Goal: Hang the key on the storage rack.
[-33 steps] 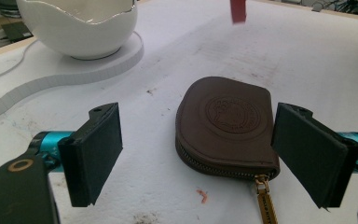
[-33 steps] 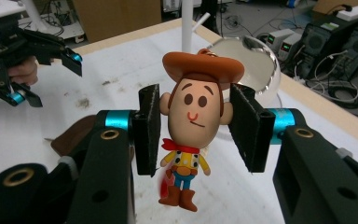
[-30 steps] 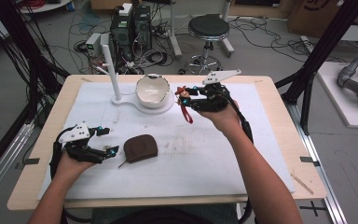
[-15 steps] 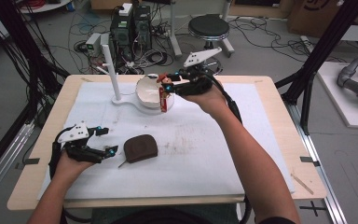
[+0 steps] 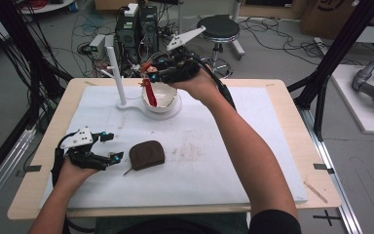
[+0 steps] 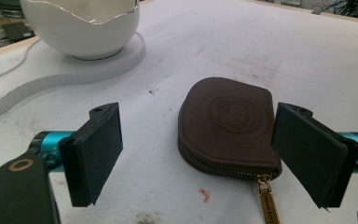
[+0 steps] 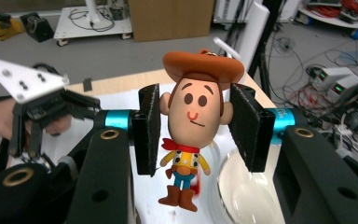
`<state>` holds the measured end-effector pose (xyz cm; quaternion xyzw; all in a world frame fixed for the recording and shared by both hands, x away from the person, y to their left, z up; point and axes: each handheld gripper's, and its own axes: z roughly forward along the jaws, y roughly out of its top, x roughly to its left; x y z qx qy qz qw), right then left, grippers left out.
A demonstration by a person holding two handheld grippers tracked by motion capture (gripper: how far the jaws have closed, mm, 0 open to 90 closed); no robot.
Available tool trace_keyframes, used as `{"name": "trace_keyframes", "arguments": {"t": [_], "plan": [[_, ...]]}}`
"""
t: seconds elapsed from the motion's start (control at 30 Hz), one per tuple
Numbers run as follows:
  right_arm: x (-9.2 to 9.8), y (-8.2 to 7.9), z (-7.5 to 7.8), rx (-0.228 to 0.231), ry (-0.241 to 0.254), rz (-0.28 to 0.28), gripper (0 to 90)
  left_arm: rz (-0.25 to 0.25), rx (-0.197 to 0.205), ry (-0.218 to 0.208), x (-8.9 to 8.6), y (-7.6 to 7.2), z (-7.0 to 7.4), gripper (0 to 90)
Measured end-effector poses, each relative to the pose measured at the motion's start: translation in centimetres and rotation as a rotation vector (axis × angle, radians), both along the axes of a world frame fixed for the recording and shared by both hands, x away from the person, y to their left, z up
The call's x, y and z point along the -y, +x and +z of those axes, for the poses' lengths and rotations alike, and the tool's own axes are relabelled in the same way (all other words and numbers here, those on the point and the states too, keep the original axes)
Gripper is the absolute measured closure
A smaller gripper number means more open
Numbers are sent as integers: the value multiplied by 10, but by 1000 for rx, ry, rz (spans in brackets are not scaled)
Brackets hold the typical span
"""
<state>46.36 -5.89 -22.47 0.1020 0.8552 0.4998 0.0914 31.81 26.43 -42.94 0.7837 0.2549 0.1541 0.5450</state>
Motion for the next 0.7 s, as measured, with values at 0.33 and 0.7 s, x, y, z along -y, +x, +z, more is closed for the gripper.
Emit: {"name": "trace_keyframes", "arguments": {"t": [0.33, 0.7], "plan": [[-45, 9, 4, -16, -40, 35, 563, 9, 1, 1, -5, 1, -1, 164], [-82, 27, 1, -14, -49, 55, 563, 29, 4, -12, -15, -5, -1, 164]]}}
